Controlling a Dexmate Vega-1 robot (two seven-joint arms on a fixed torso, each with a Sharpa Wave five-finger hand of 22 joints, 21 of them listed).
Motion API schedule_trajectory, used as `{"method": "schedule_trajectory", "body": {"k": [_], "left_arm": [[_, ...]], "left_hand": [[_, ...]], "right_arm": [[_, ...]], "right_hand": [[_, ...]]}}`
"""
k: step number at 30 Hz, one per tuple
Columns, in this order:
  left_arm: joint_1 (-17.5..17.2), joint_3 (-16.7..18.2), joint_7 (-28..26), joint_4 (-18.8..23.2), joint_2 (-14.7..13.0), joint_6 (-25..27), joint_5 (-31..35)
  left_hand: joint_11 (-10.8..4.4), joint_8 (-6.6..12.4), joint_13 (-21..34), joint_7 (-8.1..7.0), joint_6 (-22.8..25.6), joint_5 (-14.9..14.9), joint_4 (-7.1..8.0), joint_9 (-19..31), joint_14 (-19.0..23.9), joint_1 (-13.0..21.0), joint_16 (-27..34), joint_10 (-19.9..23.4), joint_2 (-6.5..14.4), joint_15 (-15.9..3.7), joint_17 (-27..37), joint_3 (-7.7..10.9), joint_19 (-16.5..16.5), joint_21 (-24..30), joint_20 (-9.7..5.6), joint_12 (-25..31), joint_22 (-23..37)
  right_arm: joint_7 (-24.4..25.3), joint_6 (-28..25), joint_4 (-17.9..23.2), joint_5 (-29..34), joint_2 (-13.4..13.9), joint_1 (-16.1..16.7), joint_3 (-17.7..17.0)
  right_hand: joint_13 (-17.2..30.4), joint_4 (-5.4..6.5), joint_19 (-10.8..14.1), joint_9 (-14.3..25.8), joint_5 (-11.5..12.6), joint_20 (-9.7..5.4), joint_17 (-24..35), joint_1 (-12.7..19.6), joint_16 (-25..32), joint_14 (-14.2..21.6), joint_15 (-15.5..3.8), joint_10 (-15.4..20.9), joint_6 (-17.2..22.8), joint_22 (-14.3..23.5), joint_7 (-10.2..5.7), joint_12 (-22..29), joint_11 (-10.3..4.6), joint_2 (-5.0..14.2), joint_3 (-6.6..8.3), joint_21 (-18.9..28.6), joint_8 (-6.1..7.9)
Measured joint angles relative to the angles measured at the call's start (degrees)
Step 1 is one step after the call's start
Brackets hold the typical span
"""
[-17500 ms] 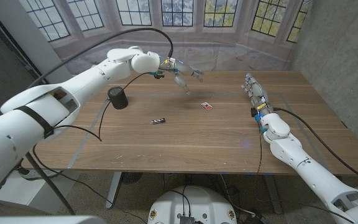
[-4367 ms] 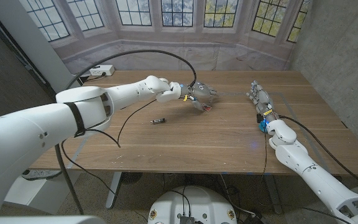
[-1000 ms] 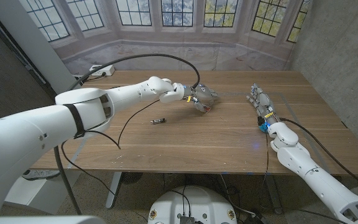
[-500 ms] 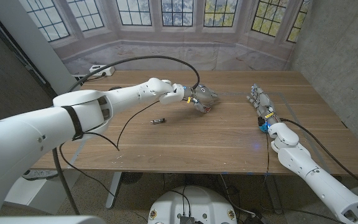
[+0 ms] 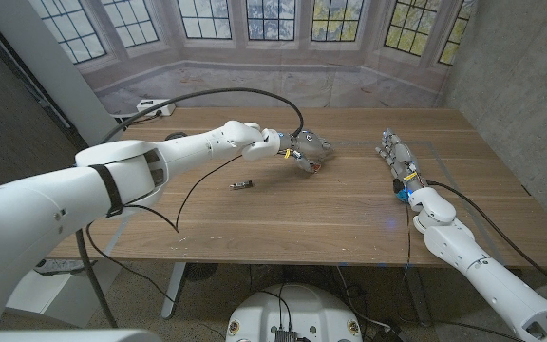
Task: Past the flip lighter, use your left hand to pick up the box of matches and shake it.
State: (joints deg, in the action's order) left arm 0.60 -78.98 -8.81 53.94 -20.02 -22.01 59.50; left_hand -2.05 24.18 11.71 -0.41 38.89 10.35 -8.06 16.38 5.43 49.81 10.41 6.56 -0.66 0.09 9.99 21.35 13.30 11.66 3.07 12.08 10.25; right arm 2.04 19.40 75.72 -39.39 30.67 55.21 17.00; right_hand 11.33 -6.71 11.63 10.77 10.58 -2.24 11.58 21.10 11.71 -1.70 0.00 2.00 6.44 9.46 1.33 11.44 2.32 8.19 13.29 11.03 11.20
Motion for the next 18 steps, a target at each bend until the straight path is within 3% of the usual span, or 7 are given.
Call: {"method": "schedule_trajectory", "body": {"k": [18], "left_arm": [[-1.40, 1.35, 0.89, 1.97, -1.44, 0.81, 0.77]], "left_hand": [[-0.01, 2.11, 0.01, -0.27, 4.37, 0.01, -0.24, 0.52, 1.24, 0.27, 0.01, 2.05, -0.27, -0.19, 0.00, -0.25, 0.21, 0.04, -0.21, 0.44, 0.00]], "right_arm": [[0.21, -0.55, 0.38, 0.09, 0.04, 0.18, 0.32]], "right_hand": [[0.00, 0.00, 0.00, 0.00, 0.00, 0.00, 0.00, 0.00, 0.00, 0.00, 0.00, 0.00, 0.00, 0.00, 0.00, 0.00, 0.00, 0.00, 0.00, 0.00, 0.00]]}}
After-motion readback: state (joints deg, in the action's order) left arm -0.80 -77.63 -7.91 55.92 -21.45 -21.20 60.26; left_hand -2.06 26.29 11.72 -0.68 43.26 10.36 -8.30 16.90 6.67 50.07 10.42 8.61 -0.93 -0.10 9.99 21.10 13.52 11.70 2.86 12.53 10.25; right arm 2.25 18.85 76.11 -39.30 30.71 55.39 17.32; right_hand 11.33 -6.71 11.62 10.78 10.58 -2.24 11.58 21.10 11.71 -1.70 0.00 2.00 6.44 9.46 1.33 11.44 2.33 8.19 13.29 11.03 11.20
